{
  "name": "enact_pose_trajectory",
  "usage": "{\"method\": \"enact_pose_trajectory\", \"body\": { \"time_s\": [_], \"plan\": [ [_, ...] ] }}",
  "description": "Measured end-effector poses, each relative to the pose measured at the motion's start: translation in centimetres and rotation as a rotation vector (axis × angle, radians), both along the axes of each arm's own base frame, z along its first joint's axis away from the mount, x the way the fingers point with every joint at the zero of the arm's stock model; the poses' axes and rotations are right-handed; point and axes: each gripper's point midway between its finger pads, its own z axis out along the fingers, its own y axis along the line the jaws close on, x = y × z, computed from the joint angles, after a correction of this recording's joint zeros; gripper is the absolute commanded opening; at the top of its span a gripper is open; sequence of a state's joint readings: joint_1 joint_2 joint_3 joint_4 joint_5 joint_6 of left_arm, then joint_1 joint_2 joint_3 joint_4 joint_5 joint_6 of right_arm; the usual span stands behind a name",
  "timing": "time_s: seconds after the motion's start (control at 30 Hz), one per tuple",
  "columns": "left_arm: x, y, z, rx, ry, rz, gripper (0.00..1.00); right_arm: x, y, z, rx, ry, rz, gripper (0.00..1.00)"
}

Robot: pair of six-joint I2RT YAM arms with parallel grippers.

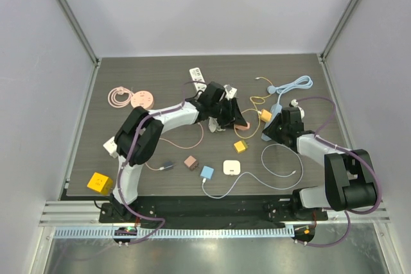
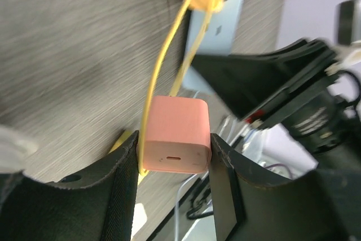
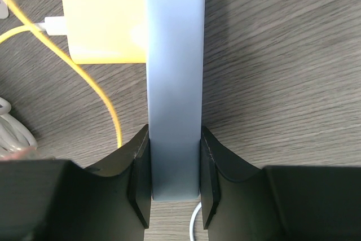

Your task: Pull the plug off the socket

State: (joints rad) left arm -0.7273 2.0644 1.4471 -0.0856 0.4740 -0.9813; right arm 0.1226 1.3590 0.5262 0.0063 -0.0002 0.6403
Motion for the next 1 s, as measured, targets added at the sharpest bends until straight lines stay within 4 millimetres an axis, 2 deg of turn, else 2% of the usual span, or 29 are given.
{"method": "enact_pose_trajectory", "body": {
  "time_s": [0.2,0.33,0.43,0.47,0.7,0.73,0.77,0.93,0.97,1.0],
  "plan": [
    [-2.2,1.0,-0.8,0.070,0.005,-0.070,0.02,0.0,0.1,0.0,0.000,-0.006,0.011,0.01],
    [-4.4,0.2,-0.2,0.055,-0.007,-0.158,0.03,0.0,0.2,0.0,0.007,-0.007,0.021,0.01],
    [-6.2,-0.6,-0.1,0.047,-0.010,-0.217,0.10,0.0,0.3,0.0,0.010,-0.008,0.025,0.01],
    [-6.9,-0.8,-0.2,0.048,-0.010,-0.235,0.14,0.0,0.3,0.0,0.011,-0.008,0.029,0.01],
    [-9.7,-1.2,-1.2,0.067,-0.001,-0.296,0.17,-0.2,0.7,0.0,0.018,-0.006,0.058,0.01],
    [-9.8,-1.2,-1.3,0.069,-0.003,-0.301,0.19,-0.2,0.7,0.0,0.018,-0.007,0.060,0.01],
    [-10.0,-1.3,-1.4,0.071,-0.005,-0.306,0.27,-0.2,0.7,0.0,0.019,-0.007,0.063,0.01],
    [-10.9,-1.7,-1.7,0.087,-0.027,-0.329,0.49,-0.3,0.9,0.0,0.022,-0.006,0.076,0.01],
    [-11.0,-1.6,-1.8,0.094,-0.033,-0.334,0.60,-0.3,0.9,0.0,0.023,-0.005,0.077,0.01],
    [-11.1,-1.5,-1.9,0.102,-0.033,-0.338,0.64,-0.3,1.0,0.0,0.024,-0.006,0.078,0.01]
  ]
}}
